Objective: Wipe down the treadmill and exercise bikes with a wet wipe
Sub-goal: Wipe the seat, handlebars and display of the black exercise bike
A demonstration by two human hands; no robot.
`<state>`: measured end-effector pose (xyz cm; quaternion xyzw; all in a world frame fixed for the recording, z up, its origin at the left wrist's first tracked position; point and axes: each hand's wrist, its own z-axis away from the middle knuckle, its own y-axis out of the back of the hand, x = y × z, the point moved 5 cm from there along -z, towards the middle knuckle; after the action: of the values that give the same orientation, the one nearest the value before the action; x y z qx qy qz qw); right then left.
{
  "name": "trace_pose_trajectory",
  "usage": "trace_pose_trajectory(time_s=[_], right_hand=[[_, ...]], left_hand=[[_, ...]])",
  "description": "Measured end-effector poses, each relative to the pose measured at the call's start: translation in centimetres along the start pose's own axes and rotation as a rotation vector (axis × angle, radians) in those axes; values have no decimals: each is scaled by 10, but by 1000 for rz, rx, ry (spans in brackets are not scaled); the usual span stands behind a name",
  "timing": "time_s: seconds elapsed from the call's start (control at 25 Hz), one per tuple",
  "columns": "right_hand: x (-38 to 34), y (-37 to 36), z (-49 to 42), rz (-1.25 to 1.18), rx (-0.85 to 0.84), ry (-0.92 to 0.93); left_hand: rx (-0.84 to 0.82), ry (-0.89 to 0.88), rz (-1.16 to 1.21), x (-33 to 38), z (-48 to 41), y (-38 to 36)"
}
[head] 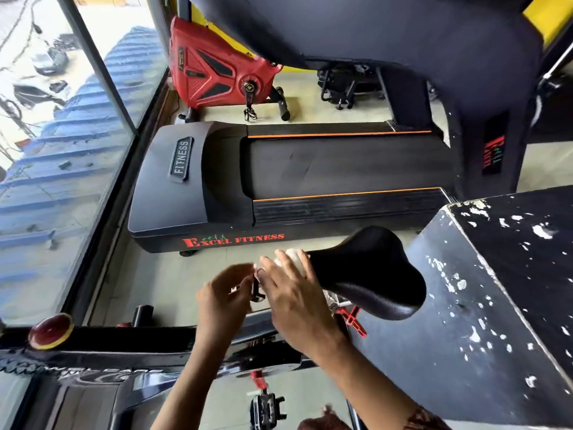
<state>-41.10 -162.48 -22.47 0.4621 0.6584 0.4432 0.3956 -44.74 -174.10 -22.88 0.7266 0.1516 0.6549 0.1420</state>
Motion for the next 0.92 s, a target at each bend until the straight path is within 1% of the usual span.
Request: trace_pose_trajectory(time_s=[0.04,0.08,0.12,0.2,0.24,0.28,0.32,0.36,0.48,0.52,0.6,0.68,0.8,0.84,0.88,0.92], right_hand=[[8,-7,14,30,23,9],[23,-12,29,53,76,-34],[44,-12,45,50,133,-137],[87,-8,82,91,209,-409],[98,-3,96,118,231,-520],[101,-1,103,130,238,-585],[95,-4,100,128,243,-594],[83,-9,89,111,241,-543],[39,-27,48,102,228,-300],[41,-29,45,110,247,-272],[68,-28,66,155,302,-329],[95,-25,104,221,315,-475],[104,-23,127,285,345,-625],[97,-24,116,274,336,-648],[86,-26,98,248,306,-631],[74,-27,77,214,272,-564]], left_hand=[[-30,-14,24,2,-3,-1],[-65,-65,30,8,-4,-4],[-99,-168,-13,18,-5,-9],[-186,-372,-118,32,-3,-25],[-233,-421,-151,35,-3,-33],[-254,-446,-176,35,-3,-40],[-250,-462,-174,37,-4,-43],[-244,-461,-156,36,-5,-45],[-291,-441,-115,36,-9,-43],[-307,-412,-112,34,-10,-41],[-313,-387,-124,33,-11,-40],[-284,-443,-136,36,-8,-40],[-264,-477,-122,39,-3,-41],[-266,-482,-130,38,-3,-41],[-271,-494,-149,37,-3,-42],[-280,-512,-175,36,-4,-43]])
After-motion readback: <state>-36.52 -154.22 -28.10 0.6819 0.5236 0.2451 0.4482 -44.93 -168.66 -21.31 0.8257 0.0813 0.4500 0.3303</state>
